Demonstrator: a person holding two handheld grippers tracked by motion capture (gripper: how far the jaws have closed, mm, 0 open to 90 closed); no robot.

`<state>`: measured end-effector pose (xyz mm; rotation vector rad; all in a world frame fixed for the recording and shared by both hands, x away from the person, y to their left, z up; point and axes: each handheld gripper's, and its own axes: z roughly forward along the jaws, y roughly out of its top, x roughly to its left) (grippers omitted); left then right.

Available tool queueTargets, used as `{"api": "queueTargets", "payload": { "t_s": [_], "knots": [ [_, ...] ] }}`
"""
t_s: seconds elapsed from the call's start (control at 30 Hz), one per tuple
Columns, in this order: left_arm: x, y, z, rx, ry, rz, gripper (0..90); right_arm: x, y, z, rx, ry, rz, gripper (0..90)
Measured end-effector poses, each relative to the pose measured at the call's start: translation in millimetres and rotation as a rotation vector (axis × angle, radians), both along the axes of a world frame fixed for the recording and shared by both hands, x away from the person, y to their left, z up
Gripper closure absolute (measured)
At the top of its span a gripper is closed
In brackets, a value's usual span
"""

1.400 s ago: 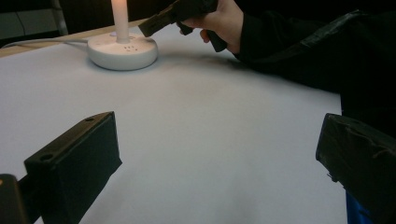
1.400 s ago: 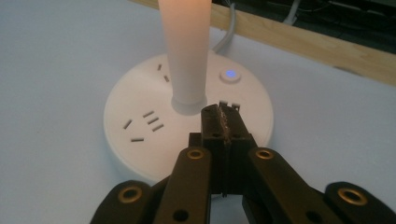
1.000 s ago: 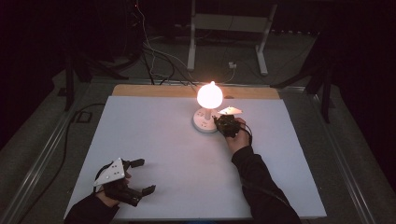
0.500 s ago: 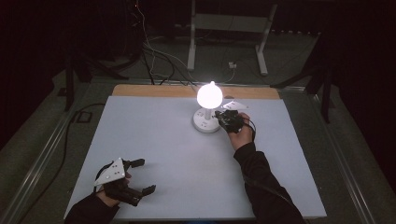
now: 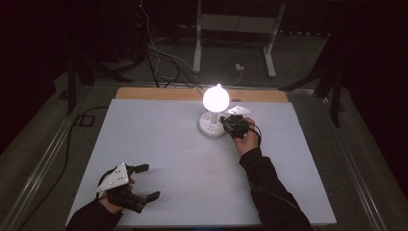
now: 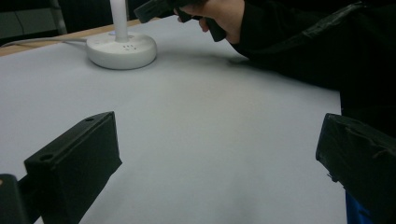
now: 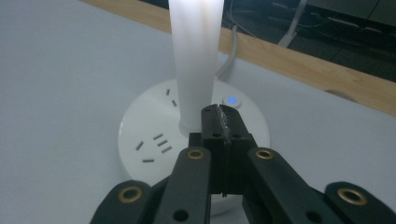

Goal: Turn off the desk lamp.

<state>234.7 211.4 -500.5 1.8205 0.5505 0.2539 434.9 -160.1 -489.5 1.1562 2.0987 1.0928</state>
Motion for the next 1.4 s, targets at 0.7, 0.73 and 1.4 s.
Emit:
{"api": "queueTargets", "payload": {
  "t_s": [0.7, 0.73, 1.4],
  "knots": [
    [0.0, -0.2, -0.5, 0.0, 0.004, -0.001, 0.3, 2.4, 2.2, -21.8, -0.028, 0.026, -0.012, 90.0],
    [-0.3, -0.5, -0.4, 0.005, 0.001, -0.004, 0.3, 2.0, 2.0, -22.7, -0.022, 0.022, -0.01, 90.0],
    [0.1, -0.4, 0.2, 0.001, -0.002, -0.001, 0.3, -19.6, -14.1, 18.7, 0.096, 0.028, 0.114, 50.5]
  ]
}}
